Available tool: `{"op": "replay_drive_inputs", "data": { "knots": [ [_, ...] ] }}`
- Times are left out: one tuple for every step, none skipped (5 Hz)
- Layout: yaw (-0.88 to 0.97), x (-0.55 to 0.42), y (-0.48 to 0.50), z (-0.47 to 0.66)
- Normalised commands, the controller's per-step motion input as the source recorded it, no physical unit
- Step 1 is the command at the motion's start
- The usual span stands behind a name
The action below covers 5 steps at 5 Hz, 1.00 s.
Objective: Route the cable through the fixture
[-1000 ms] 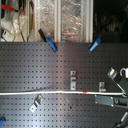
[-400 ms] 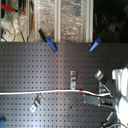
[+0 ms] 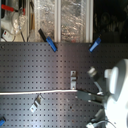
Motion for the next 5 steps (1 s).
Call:
{"op": "replay_drive_inputs", "data": {
  "knots": [
    [0.13, -0.136, 0.076, 0.14],
    [0.37, -0.371, 0.275, 0.49],
    [0.0, -0.003, -0.028, 0.0],
    [0.33, -0.336, 0.056, 0.53],
    [0.0, 0.0, 0.0, 0.02]
  ]
}}
